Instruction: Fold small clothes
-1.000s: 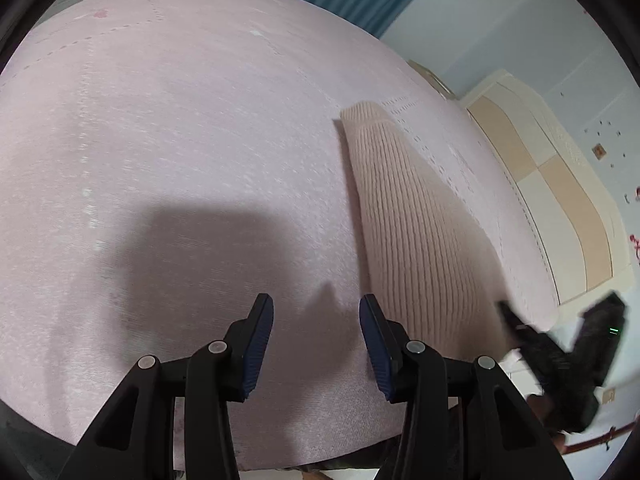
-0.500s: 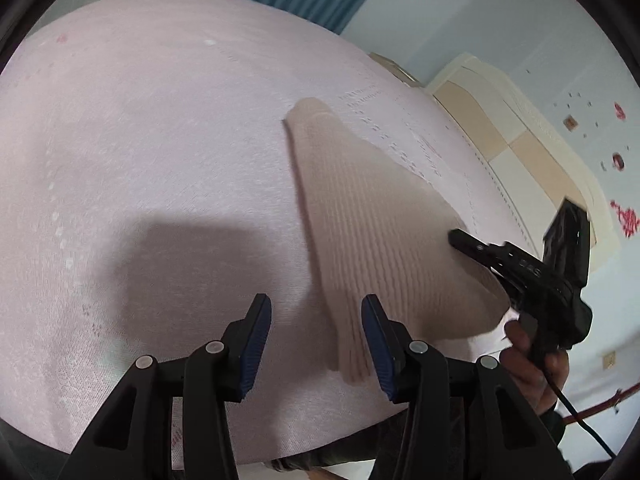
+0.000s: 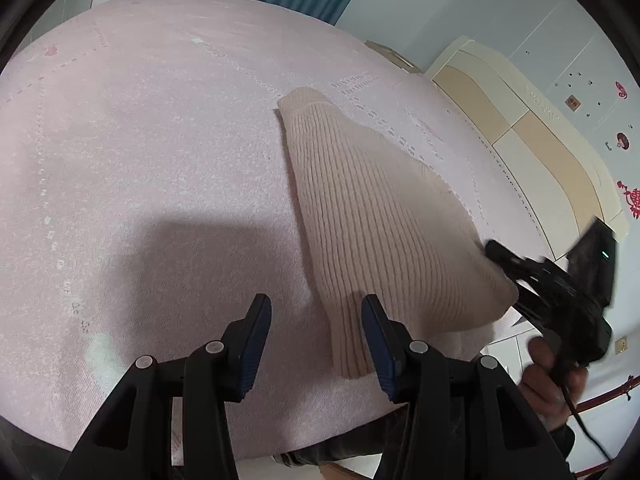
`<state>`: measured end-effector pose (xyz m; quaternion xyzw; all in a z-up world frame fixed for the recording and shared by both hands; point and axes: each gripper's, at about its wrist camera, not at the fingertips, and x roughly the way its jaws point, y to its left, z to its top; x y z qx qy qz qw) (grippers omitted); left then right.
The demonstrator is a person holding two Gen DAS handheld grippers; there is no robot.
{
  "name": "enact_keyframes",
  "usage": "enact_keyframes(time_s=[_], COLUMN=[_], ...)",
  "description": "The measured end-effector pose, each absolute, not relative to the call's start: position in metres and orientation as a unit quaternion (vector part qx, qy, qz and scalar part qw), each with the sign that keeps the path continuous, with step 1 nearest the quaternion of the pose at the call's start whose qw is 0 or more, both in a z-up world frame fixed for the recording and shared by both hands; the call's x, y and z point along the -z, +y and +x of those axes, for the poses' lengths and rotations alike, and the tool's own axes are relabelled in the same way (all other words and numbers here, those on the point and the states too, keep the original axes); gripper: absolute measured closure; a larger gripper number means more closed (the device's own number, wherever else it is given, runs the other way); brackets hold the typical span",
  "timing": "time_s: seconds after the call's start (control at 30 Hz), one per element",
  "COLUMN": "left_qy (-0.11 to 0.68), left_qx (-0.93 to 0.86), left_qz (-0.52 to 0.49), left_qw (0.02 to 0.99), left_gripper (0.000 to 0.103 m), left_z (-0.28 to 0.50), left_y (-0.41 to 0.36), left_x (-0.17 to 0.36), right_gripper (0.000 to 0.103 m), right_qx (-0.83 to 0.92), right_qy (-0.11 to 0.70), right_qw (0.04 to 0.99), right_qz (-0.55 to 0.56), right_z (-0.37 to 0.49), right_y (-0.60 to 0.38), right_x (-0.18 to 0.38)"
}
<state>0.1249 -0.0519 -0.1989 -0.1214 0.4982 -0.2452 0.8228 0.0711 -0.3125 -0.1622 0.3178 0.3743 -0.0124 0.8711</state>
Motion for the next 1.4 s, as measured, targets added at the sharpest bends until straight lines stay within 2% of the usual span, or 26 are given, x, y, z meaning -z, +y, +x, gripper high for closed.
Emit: enact_keyframes(time_s=[0.1,0.33,0.57,0.67,0.7,0.73,0.77,0.8,0.9,1.03,1.17,1.2,1.27,1.33,1.4], left_qy=[0.502,0.488,0.467,0.458,0.456,0.453,0.447,0.445,0.459,0.463,0.474,0.479,0.482,0.475,0.472], left_qx=[0.246,0.281,0.259,0.242,0.244,0.246,0.246,0.248,0.258,0.265,0.275,0.278,0.278,0.270,0.258], left_qz=[-0.097,-0.013,0.073,0.092,0.087,0.082,0.076,0.068,0.021,0.023,0.006,-0.001,-0.011,-0.023,-0.031], left_qw=[0.823,0.826,0.842,0.850,0.852,0.853,0.857,0.858,0.850,0.845,0.836,0.832,0.831,0.837,0.843], left_gripper=[0.058,0.059,0.059,0.065,0.069,0.073,0.081,0.083,0.083,0.081,0.076,0.072,0.065,0.061,0.059], left_z=[0.118,0.090,0.079,0.079,0.079,0.079,0.080,0.081,0.087,0.082,0.082,0.083,0.082,0.080,0.081], left_y=[-0.054,-0.079,-0.114,-0.121,-0.120,-0.117,-0.112,-0.107,-0.087,-0.085,-0.080,-0.077,-0.071,-0.060,-0.052], left_x=[0.198,0.190,0.194,0.195,0.194,0.192,0.191,0.190,0.192,0.193,0.194,0.195,0.195,0.193,0.192], right_gripper=[0.060,0.060,0.058,0.059,0.060,0.067,0.081,0.089,0.089,0.082,0.056,0.054,0.042,0.035,0.035], right_qx=[0.009,-0.028,-0.031,-0.017,-0.014,-0.014,-0.007,0.000,-0.008,-0.043,-0.079,-0.084,-0.088,-0.082,-0.061], right_qy=[0.367,0.404,0.417,0.430,0.430,0.426,0.424,0.424,0.426,0.417,0.391,0.382,0.365,0.358,0.366], right_qw=[0.888,0.907,0.900,0.894,0.893,0.894,0.895,0.896,0.894,0.897,0.901,0.904,0.906,0.905,0.901], right_qz=[0.276,0.115,0.121,0.124,0.129,0.137,0.135,0.132,0.138,0.141,0.170,0.175,0.195,0.213,0.226], right_z=[0.047,0.011,0.019,0.032,0.034,0.034,0.034,0.034,0.027,0.011,-0.006,-0.006,-0.002,0.011,0.035], right_y=[-0.302,-0.258,-0.252,-0.254,-0.256,-0.257,-0.258,-0.259,-0.262,-0.262,-0.266,-0.268,-0.272,-0.276,-0.279], right_x=[0.150,0.150,0.175,0.189,0.192,0.194,0.194,0.194,0.191,0.174,0.148,0.142,0.130,0.126,0.127])
